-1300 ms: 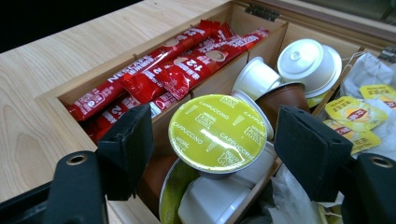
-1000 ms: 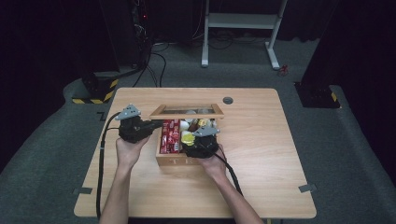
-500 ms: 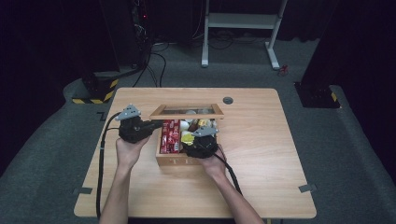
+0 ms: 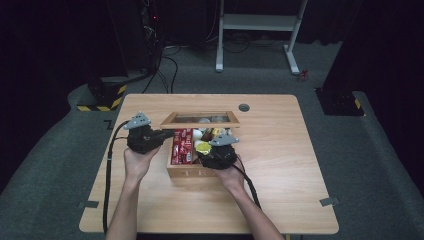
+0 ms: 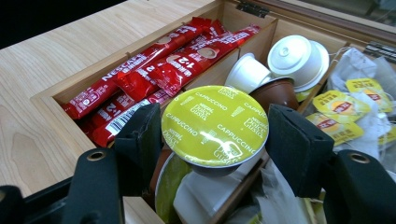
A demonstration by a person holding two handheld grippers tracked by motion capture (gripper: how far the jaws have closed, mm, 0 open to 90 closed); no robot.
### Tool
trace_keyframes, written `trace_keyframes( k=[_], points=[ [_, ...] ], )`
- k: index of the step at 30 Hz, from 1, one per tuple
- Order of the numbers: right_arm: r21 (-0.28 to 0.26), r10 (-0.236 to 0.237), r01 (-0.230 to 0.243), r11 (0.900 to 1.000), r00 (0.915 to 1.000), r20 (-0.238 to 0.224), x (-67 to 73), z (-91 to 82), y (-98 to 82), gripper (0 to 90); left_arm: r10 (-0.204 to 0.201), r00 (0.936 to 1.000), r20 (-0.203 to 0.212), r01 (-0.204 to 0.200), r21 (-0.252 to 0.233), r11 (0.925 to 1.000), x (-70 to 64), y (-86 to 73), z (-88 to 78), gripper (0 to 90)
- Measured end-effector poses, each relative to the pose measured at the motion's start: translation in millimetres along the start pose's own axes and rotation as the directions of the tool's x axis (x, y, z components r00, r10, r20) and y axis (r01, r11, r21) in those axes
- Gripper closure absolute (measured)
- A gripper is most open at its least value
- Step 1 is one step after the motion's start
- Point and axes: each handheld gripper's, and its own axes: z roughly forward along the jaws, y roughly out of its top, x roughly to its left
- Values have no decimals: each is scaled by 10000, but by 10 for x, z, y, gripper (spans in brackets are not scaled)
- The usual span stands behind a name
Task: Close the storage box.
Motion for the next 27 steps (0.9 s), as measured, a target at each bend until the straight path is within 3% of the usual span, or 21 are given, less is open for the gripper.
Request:
trace_keyframes(
  k=[27],
  points=[
    [-392,505,-497,9980,9985,202,-224,-323,-29,372,23,10000,58,-23,42,10000,-6,-25,-3,855]
  ],
)
